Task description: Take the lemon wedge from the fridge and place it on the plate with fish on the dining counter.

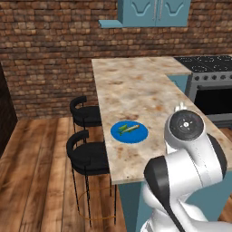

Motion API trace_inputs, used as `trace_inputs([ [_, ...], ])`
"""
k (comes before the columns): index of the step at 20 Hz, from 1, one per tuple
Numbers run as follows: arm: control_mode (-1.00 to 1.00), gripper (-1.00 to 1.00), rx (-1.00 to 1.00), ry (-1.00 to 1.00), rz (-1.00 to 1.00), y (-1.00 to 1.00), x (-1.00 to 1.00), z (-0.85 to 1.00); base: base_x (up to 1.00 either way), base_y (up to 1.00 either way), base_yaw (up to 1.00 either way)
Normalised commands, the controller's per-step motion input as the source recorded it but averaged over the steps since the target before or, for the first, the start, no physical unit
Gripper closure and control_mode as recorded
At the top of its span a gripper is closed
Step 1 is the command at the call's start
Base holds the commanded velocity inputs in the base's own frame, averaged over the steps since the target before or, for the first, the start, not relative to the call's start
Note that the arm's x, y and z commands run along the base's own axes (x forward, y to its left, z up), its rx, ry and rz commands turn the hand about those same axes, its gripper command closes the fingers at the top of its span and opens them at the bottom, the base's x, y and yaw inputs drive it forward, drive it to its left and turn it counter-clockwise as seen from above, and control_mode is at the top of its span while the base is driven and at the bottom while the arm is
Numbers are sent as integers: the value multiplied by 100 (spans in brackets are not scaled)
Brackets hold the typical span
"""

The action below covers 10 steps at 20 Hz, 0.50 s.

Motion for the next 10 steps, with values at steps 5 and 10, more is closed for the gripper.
trace_inputs([
  [5,-100,-100,0,-5,0,-15,7,-31,0,0,0],
  [10,-100,-100,-7,-47,1,-4,48,-100,0,0,0],
])
